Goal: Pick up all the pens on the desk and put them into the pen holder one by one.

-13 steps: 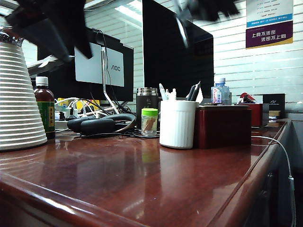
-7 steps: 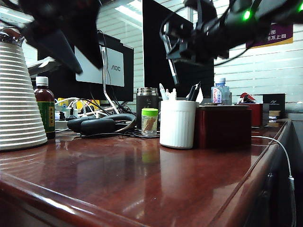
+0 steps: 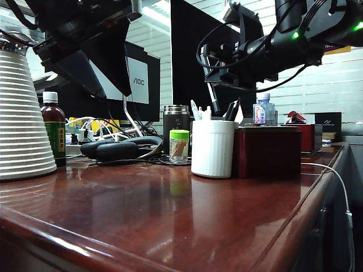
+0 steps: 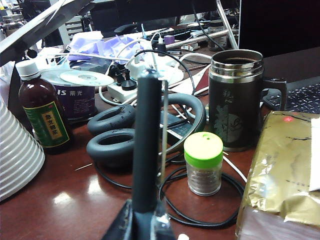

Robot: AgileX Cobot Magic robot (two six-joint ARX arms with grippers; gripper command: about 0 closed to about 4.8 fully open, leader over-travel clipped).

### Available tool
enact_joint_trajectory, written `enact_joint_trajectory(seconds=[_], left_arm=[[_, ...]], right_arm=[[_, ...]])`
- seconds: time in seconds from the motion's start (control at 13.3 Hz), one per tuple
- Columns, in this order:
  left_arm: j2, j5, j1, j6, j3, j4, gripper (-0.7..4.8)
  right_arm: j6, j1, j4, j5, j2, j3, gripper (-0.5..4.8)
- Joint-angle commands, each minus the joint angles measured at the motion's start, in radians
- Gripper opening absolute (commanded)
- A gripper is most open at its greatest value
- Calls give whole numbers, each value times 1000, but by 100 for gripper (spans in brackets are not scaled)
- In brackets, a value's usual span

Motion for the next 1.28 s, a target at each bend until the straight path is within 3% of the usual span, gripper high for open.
enact_joint_trajectory(seconds=[0.08, 0.3, 0.38, 0.45, 0.53, 0.75, 0.9, 1.05, 1.28], left_arm=[[-3, 0, 1, 1, 2, -1, 278], [-14, 0, 1, 1, 4, -5, 277], [-40, 1, 1, 0, 4, -2, 209], [-71, 1, 0, 0, 4, 1, 13], [-109, 9, 0, -2, 4, -2, -6], [-331, 8, 0, -11, 4, -37, -6], [-618, 5, 0, -91, 2, -62, -6], [-836, 3, 0, -92, 1, -111, -6], [-1114, -74, 2, -101, -8, -312, -6]], right_arm=[[-26, 2, 18, 1, 10, 3, 171], [-26, 2, -2, -42, -129, 3, 171], [-26, 2, -68, -40, -212, 3, 169], [-26, 2, -161, -41, -299, 3, 123], [-27, 2, -287, -41, -402, 3, -13], [-62, 2, -564, -37, -685, 3, -2], [-85, 2, -832, 19, -928, 1, -2], [-84, 2, -1026, 76, -1139, -27, -2], [-74, 0, -1217, 156, -1516, -137, -2]])
